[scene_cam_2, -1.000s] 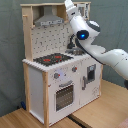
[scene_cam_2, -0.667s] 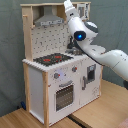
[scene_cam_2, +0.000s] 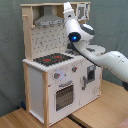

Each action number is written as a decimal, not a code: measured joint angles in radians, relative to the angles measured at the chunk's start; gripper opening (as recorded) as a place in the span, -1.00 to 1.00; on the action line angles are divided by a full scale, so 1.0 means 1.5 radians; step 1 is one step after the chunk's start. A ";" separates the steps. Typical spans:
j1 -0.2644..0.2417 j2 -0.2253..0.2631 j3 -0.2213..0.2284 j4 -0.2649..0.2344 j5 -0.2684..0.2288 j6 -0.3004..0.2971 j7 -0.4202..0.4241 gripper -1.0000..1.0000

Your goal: Play with the kitchen

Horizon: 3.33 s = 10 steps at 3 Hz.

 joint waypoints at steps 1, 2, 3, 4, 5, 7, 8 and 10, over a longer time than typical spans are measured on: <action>-0.008 0.000 0.010 0.018 0.000 -0.052 0.052 1.00; -0.017 0.002 0.013 0.031 0.000 -0.096 0.100 1.00; -0.019 0.003 0.014 0.031 0.000 -0.105 0.112 1.00; -0.019 0.004 0.014 0.031 0.000 -0.110 0.117 -1.00; -0.027 0.007 0.015 0.031 0.000 -0.141 0.153 -1.00; -0.118 0.026 0.028 0.106 0.010 -0.187 0.189 -1.00; -0.159 0.041 0.027 0.134 0.022 -0.229 0.187 -1.00; -0.114 0.063 0.016 0.082 0.022 -0.332 0.171 -1.00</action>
